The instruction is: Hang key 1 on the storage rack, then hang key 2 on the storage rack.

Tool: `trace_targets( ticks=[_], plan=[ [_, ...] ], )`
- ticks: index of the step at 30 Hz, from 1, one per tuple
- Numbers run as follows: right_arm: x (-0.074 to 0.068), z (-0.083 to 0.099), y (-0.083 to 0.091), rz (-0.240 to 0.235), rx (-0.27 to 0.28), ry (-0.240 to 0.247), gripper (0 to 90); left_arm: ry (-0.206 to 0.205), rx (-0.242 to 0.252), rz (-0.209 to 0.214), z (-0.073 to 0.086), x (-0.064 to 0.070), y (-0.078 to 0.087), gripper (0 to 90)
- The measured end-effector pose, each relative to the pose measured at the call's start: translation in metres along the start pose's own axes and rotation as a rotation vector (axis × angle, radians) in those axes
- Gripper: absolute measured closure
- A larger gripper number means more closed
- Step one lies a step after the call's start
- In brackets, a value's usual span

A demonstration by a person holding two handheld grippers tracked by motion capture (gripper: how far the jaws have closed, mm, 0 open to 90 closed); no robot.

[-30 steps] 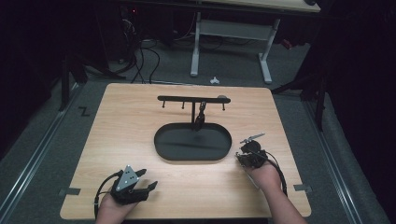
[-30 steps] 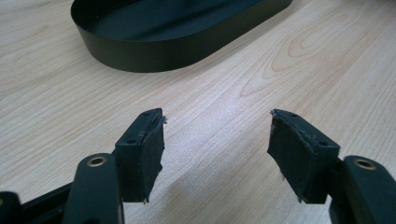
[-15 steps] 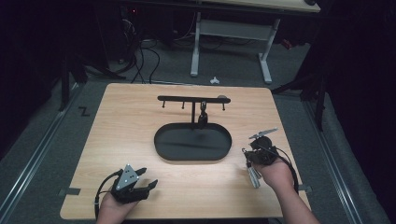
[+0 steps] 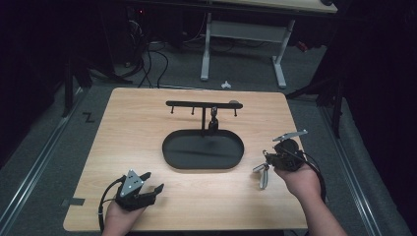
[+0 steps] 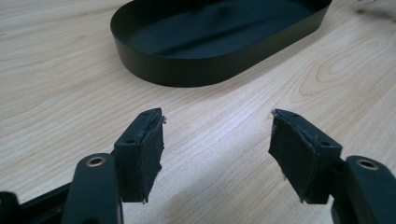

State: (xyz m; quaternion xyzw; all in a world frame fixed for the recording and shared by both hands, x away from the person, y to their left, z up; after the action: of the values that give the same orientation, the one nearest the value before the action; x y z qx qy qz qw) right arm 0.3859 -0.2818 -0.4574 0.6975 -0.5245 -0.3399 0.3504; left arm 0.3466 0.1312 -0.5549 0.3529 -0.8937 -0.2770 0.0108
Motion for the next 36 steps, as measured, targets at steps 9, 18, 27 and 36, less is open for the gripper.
trace_targets(
  ticks=[9, 18, 27, 36],
  plan=[
    [-0.008, -0.003, 0.005, -0.002, 0.002, 0.022, 86.2, -0.006, 0.015, -0.006, -0.003, 0.000, 0.003, 33.9],
    [-0.015, -0.011, 0.007, -0.017, 0.017, 0.037, 86.2, 0.007, 0.016, 0.001, -0.002, 0.000, 0.003, 33.5],
    [-0.020, -0.015, 0.012, -0.028, 0.025, 0.042, 86.2, 0.005, 0.019, 0.008, -0.001, 0.001, 0.003, 33.4],
    [-0.026, -0.031, 0.016, -0.040, 0.044, 0.047, 86.2, 0.035, 0.023, -0.003, 0.006, -0.006, 0.014, 33.2]
  ],
)
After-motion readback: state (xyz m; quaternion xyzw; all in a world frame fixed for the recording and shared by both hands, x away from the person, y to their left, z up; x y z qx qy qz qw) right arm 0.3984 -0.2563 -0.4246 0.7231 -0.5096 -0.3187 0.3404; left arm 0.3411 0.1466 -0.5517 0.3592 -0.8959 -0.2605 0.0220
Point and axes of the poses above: each handheld gripper's, and its own axes: y roughly backward along the jaws, z roughly out of its underside, x roughly to its right, the point moved 6 cm from there along -y, roughly forward along the jaws, and after that the axes turned 13 degrees about -y, right-handed, at the moved point
